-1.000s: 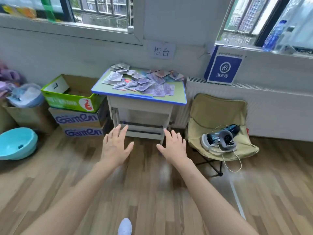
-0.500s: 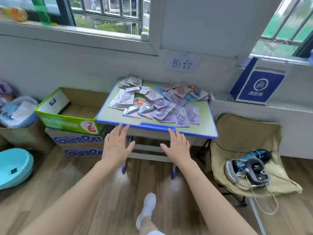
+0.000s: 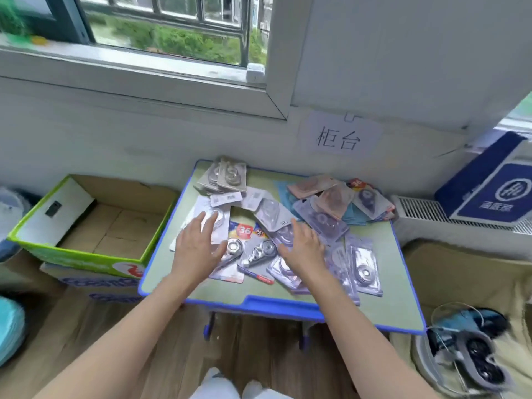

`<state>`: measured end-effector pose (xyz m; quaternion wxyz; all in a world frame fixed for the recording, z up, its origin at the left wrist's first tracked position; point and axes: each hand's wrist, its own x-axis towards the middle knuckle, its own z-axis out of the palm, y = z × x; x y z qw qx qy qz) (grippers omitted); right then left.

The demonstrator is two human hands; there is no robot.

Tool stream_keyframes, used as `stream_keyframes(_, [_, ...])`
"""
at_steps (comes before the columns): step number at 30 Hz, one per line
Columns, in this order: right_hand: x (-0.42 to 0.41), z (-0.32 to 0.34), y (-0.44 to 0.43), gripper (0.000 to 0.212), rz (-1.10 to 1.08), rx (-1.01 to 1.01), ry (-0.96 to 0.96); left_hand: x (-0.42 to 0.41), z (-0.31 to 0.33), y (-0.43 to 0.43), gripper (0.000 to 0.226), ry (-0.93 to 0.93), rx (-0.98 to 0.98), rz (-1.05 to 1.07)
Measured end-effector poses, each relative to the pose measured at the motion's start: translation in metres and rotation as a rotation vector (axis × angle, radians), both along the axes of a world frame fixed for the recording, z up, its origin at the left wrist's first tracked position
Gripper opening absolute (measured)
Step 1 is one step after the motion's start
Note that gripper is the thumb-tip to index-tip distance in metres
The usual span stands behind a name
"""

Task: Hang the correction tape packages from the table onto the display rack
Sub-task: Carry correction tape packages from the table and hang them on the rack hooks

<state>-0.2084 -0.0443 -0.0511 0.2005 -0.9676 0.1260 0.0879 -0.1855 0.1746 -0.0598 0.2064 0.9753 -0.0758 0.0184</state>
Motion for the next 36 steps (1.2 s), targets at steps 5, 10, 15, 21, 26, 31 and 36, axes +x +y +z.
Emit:
stream_keyframes(5, [0.066, -0.020, 0.000, 0.074, -0.048, -0.001, 0.021, 0.084, -0.012, -0.002, 0.063, 0.029, 0.001, -0.039])
stream_keyframes(10, [0.118, -0.039, 0.006, 0.082, -0.087, -0.043, 0.075, 0.161, -0.018, -0.008, 0.066, 0.072, -0.042, -0.076])
stream_keyframes(15, [0.149, -0.061, 0.017, 0.094, -0.059, -0.082, 0.181, 0.215, -0.029, -0.019, 0.071, 0.118, -0.040, -0.088])
stream_keyframes(21, [0.155, -0.086, 0.014, 0.091, -0.082, -0.129, 0.145, 0.260, -0.043, -0.042, 0.085, 0.222, 0.063, -0.085])
stream_keyframes(26, [0.155, -0.095, 0.012, 0.089, -0.147, -0.195, 0.072, 0.271, -0.054, -0.057, 0.094, 0.295, 0.156, -0.103])
stream_keyframes(31, [0.154, -0.099, 0.012, 0.087, -0.162, -0.194, 0.037, 0.269, -0.057, -0.065, 0.092, 0.242, 0.222, -0.093])
stream_keyframes(36, [0.153, -0.094, 0.011, 0.087, -0.163, -0.230, 0.030, 0.268, -0.056, -0.068, 0.080, 0.216, 0.174, -0.080])
